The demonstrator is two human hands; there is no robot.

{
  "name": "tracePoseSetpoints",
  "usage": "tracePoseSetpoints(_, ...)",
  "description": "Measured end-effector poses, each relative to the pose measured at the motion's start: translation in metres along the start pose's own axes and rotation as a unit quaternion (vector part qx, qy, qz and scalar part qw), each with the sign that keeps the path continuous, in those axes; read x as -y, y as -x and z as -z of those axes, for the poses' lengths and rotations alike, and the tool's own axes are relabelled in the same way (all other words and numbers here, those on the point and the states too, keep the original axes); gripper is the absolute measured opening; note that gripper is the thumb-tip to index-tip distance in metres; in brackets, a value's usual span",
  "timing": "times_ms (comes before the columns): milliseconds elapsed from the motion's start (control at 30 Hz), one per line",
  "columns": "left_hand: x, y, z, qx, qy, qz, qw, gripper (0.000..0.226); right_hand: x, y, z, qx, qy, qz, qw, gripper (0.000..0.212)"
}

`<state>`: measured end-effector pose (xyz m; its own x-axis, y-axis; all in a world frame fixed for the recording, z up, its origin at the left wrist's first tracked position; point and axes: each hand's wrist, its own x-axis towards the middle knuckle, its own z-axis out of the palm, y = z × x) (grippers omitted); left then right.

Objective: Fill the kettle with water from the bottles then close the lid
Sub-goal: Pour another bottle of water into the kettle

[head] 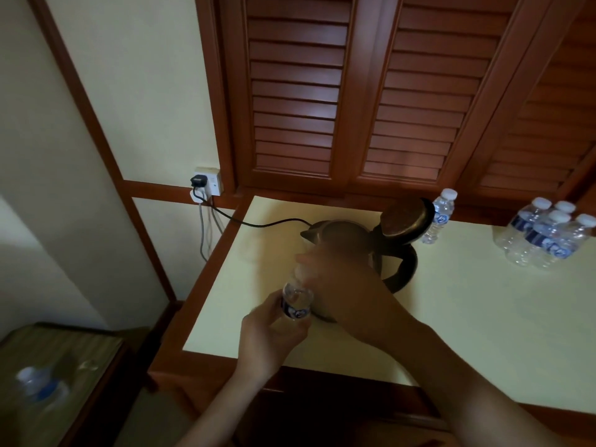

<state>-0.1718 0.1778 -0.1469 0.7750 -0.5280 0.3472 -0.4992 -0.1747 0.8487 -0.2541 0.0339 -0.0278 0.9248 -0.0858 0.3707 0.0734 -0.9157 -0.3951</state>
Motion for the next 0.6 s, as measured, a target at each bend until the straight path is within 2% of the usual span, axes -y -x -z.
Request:
tracePoseSetpoints(100, 0.005, 0.0, -0.001, 0.008, 0.008, 0.014, 1.0, 0.057, -0.005, -0.01, -0.005, 0.047, 0.013, 0.014, 0.999, 0.038)
tracePoseSetpoints(233, 0.01, 0.0, -0.002, 0.009, 0.013, 0.024, 1.0, 0.052, -0.005, -0.014, -0.003, 0.062, -0.033, -0.003, 0.998, 0.035)
tracePoseSetpoints(400, 0.013, 0.0, -0.002, 0.01, 0.009, 0.027, 1.0, 0.05, -0.009, -0.021, 0.006, 0.12, -0.036, 0.011, 0.992, 0.034)
tracePoseSetpoints(600, 0.011, 0.001, 0.0, 0.02, 0.001, 0.033, 0.999, 0.049, -0.003, -0.028, 0.016, 0.159, 0.027, 0.002, 0.987, 0.033)
